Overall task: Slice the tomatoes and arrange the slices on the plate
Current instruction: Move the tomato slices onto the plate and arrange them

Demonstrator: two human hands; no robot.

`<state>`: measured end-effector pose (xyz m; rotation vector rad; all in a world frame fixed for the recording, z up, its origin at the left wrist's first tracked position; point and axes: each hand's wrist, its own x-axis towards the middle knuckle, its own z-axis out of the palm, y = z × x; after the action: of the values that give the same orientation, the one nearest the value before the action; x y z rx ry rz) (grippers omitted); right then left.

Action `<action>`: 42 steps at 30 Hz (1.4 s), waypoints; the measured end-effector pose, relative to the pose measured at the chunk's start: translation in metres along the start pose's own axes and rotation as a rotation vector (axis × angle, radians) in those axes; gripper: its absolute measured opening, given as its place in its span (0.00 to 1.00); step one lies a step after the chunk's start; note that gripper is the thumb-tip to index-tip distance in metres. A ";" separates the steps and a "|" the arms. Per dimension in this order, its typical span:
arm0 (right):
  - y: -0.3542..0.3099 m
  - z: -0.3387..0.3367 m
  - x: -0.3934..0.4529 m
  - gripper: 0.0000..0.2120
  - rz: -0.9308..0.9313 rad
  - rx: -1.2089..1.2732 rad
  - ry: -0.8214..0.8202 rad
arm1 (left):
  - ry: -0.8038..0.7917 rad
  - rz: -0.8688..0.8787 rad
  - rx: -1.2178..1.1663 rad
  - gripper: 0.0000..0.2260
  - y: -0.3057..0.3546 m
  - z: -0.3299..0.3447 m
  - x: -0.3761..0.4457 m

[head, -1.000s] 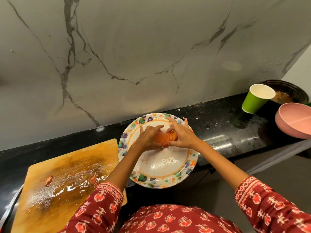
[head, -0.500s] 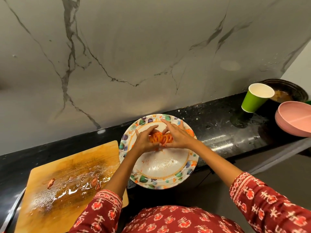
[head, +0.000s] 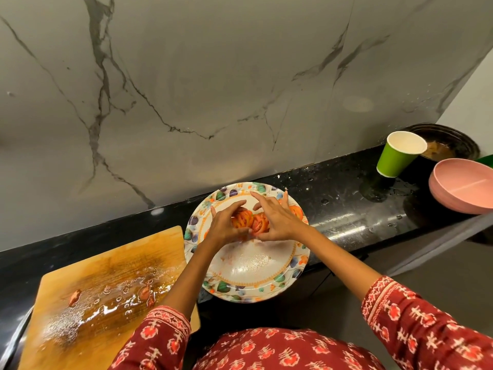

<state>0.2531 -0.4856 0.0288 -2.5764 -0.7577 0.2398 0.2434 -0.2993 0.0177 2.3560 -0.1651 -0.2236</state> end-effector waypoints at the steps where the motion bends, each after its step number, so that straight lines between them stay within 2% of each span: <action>1: -0.001 -0.002 0.001 0.49 0.006 0.030 -0.036 | -0.002 -0.005 0.001 0.34 -0.001 0.000 0.000; 3: -0.002 -0.003 0.003 0.48 0.017 0.070 -0.080 | -0.002 -0.009 -0.001 0.34 -0.001 0.001 0.001; 9: 0.003 0.004 0.007 0.47 -0.015 -0.019 0.028 | -0.007 -0.002 0.027 0.35 -0.005 0.002 0.002; 11: 0.002 0.002 0.007 0.48 -0.036 -0.041 0.008 | -0.014 -0.002 0.038 0.35 -0.005 0.002 0.002; 16: 0.003 0.000 0.006 0.45 -0.014 0.044 0.011 | -0.013 0.010 0.032 0.35 -0.006 0.002 0.005; 21: 0.001 0.001 0.010 0.51 0.037 0.029 -0.026 | -0.016 0.039 0.043 0.35 -0.009 0.002 0.006; 26: 0.010 -0.010 0.003 0.53 0.044 -0.020 -0.012 | -0.061 0.039 0.158 0.35 0.004 -0.002 0.004; 32: 0.018 -0.014 -0.003 0.51 0.052 0.084 0.011 | -0.125 0.056 0.247 0.37 0.020 0.003 0.008; 42: 0.015 -0.006 -0.002 0.47 0.025 0.088 0.044 | -0.041 0.064 0.175 0.33 0.021 0.003 0.003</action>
<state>0.2604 -0.4999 0.0273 -2.5015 -0.6840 0.2190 0.2442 -0.3165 0.0299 2.5161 -0.2907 -0.2348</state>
